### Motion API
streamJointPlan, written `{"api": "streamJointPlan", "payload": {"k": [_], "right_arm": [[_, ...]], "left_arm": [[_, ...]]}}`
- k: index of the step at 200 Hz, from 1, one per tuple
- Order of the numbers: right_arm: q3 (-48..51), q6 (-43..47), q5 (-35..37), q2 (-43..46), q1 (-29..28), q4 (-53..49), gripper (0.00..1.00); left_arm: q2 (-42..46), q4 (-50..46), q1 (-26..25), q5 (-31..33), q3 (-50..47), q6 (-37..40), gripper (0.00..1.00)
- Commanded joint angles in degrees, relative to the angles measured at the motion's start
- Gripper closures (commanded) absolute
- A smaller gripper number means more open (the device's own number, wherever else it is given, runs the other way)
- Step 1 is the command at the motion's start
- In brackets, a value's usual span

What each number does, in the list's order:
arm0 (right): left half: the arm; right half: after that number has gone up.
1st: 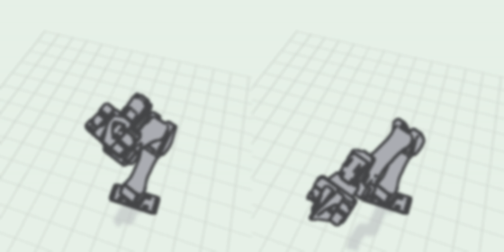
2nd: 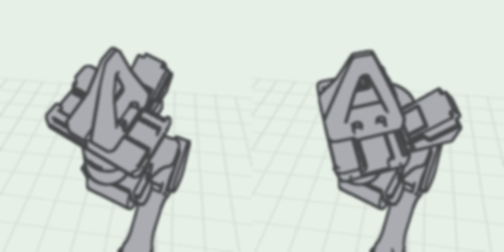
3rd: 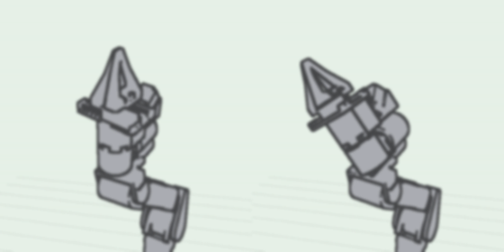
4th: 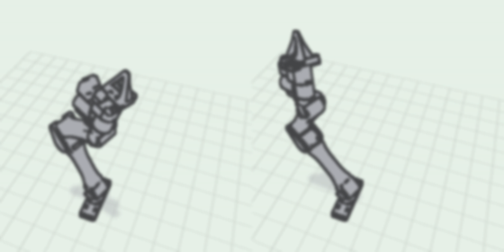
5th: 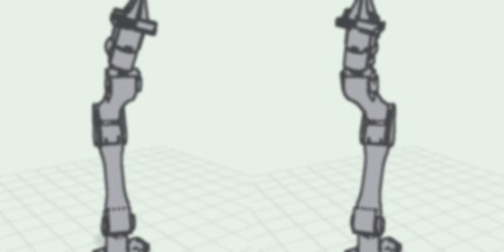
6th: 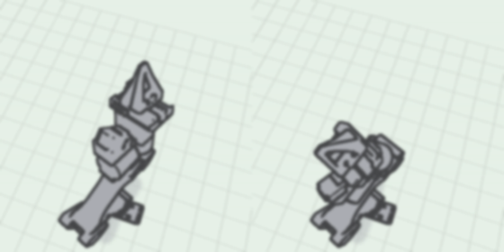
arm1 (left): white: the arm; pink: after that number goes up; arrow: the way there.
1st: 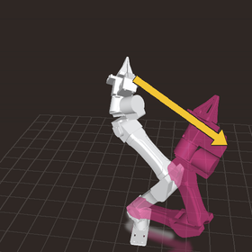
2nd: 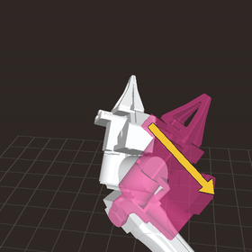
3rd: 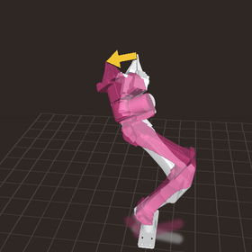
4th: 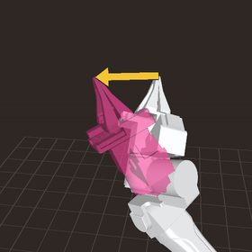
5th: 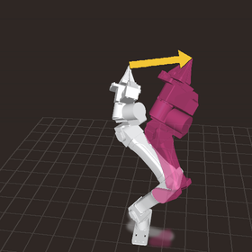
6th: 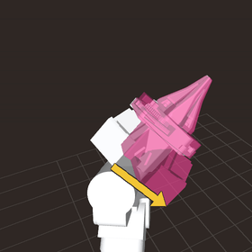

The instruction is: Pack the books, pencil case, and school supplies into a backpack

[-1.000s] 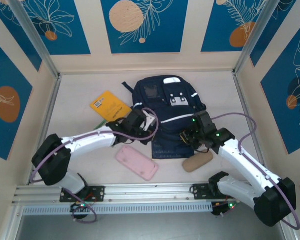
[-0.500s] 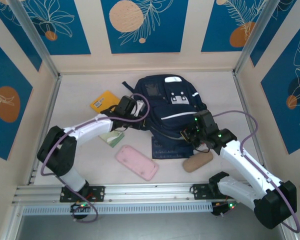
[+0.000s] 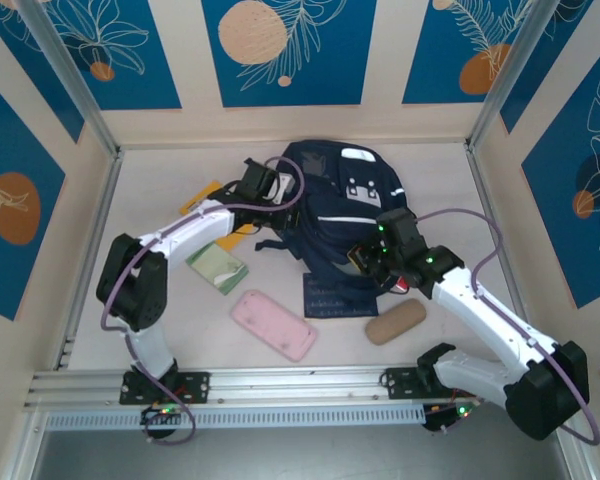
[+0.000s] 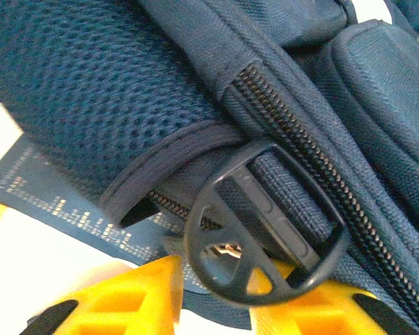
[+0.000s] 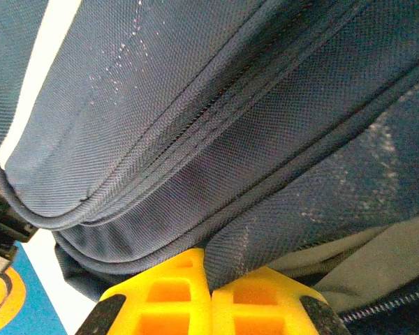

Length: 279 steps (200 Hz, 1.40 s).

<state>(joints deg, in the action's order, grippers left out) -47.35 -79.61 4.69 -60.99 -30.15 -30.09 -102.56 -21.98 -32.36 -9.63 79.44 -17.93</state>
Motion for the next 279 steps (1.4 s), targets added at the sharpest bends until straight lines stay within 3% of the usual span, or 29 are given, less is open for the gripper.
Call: {"api": "streamJointPlan", "payload": {"k": [1,52,76,92,120,165,258,279], "right_arm": [[-2.8,-6.0,0.0,-1.7,-2.1,2.9,1.00],[-3.5,-12.7,3.9,-5.1,-3.0,7.9,1.00],[-2.8,-14.6,4.2,-6.1,-3.6,11.0,1.00],[-2.7,-15.0,4.5,-6.8,-4.1,12.4,1.00],[-3.3,-15.1,4.5,-7.6,-5.0,13.1,1.00],[-3.9,-15.1,4.8,-8.2,-6.0,13.5,1.00],[-1.2,-13.7,3.9,-7.6,-7.7,18.9,1.00],[-0.6,-10.9,2.6,-7.5,-7.8,19.3,1.00]], "left_arm": [[3.4,-0.1,0.6,-1.9,0.6,-4.9,0.63],[14.4,-2.1,1.0,-5.9,-10.8,-14.6,0.54],[18.6,2.1,1.0,-10.5,-15.1,-23.6,0.54],[21.2,5.7,0.3,-9.5,-17.9,-32.4,0.49],[22.2,9.2,-2.7,-8.4,-19.6,-43.0,0.40],[18.2,13.2,-6.4,-8.7,-19.3,-52.2,0.35],[12.5,9.4,-8.5,-5.5,-15.8,-54.4,0.37],[9.9,9.4,-8.5,-4.6,-13.1,-54.0,0.44]]}}
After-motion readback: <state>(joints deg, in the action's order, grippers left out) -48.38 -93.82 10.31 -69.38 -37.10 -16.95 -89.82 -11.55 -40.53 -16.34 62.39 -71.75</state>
